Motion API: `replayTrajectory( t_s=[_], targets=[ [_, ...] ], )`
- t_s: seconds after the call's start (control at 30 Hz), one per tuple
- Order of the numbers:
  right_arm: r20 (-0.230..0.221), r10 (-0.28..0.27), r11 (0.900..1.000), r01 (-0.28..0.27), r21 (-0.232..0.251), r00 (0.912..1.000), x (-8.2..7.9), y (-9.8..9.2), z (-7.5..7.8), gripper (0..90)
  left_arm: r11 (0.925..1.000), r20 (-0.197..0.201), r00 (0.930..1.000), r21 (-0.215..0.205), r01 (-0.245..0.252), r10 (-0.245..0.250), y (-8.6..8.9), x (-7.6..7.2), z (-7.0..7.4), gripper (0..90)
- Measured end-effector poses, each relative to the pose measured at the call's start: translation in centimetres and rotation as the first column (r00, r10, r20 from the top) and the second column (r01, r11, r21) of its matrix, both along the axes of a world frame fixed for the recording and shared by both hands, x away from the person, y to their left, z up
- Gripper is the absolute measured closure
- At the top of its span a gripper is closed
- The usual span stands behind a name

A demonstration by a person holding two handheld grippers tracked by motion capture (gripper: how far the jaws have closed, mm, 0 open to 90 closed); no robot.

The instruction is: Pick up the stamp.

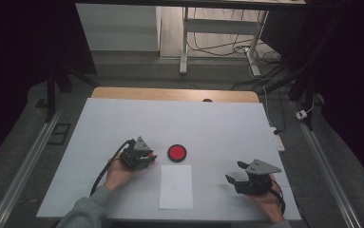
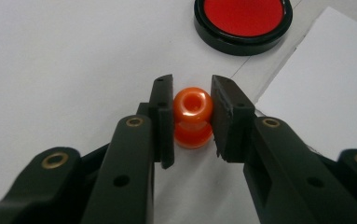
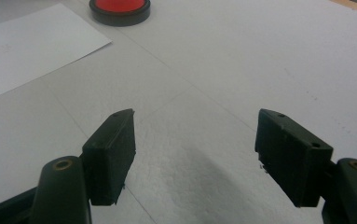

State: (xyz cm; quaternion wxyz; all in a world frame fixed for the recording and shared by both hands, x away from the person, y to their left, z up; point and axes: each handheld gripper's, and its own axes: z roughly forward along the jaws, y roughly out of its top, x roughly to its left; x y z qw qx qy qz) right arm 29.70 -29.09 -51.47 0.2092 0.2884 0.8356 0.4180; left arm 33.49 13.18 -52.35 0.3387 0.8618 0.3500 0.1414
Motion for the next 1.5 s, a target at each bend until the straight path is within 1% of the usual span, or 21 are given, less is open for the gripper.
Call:
replayTrajectory(
  t_s=[0.13,0.2,0.27,0.37,0.5,0.57,0.6,0.8,0.9,1.07,1.2,1.3,1.4,1.47,1.5],
  targets=[
    [0.000,0.000,1.000,0.000,-0.001,1.0000,0.0,0.0,0.0,28.6,1.0000,0.001,1.0000,0.002,0.005,-0.005,0.0,0.0,0.1,72.1],
    [0.001,0.000,1.000,0.000,0.000,1.0000,0.0,0.0,0.0,28.6,1.0000,0.008,1.0000,0.009,0.002,-0.002,0.0,-0.1,0.1,72.3],
    [0.000,-0.001,1.000,0.001,0.003,1.0000,0.0,0.0,0.0,28.6,1.0000,0.012,0.9999,0.006,-0.001,0.001,0.1,-0.1,0.2,72.3],
    [0.002,0.000,1.000,0.000,0.003,1.0000,0.0,0.0,0.0,28.6,0.9999,0.023,0.9997,-0.014,-0.009,0.009,0.4,-0.2,0.5,72.4],
    [0.004,0.001,1.000,-0.001,0.004,1.0000,-0.1,0.0,0.0,28.6,0.9984,0.024,0.9996,-0.054,-0.013,0.015,0.8,-0.4,0.9,72.4],
    [0.011,-0.006,1.000,0.007,-0.008,0.9999,-0.1,0.1,0.1,28.6,0.9975,0.025,0.9996,-0.069,-0.013,0.015,0.9,-0.4,1.1,72.4],
    [0.009,-0.001,1.000,0.001,-0.002,1.0000,-0.1,0.0,0.0,28.6,0.9971,0.026,0.9996,-0.075,-0.011,0.013,1.0,-0.5,1.2,72.4],
    [0.008,-0.001,1.000,0.001,-0.002,1.0000,-0.1,0.0,0.1,28.6,0.9936,0.031,0.9995,-0.113,-0.005,0.008,1.1,-0.7,1.6,72.4],
    [0.014,0.000,1.000,0.000,-0.001,0.9999,-0.1,0.0,0.1,28.6,0.9920,0.033,0.9994,-0.126,-0.001,0.005,1.3,-0.8,1.9,72.4],
    [0.014,0.000,1.000,0.000,0.001,0.9999,-0.1,0.0,0.1,28.6,0.9864,0.038,0.9993,-0.165,0.003,0.003,1.6,-1.2,2.3,72.4],
    [0.014,0.000,1.000,0.000,0.003,0.9999,-0.1,0.0,0.1,28.6,0.9832,0.049,0.9988,-0.182,0.006,0.003,1.8,-1.4,2.8,72.4],
    [0.017,-0.001,1.000,0.001,0.009,0.9998,-0.2,0.0,0.2,28.7,0.9774,0.054,0.9985,-0.211,0.004,0.007,2.1,-1.6,3.2,72.4],
    [0.017,-0.001,1.000,0.001,0.008,0.9999,-0.2,0.0,0.2,28.7,0.9757,0.059,0.9982,-0.219,0.008,0.005,2.2,-1.7,3.5,72.4],
    [0.018,-0.001,1.000,0.001,0.008,0.9998,-0.2,0.1,0.2,28.7,0.9730,0.063,0.9980,-0.231,0.011,0.004,2.1,-1.9,3.7,72.4],
    [0.019,-0.001,1.000,0.001,0.008,0.9998,-0.2,0.1,0.2,28.7,0.9700,0.062,0.9981,-0.243,0.016,-0.001,2.1,-2.0,3.9,72.4]
  ],
)
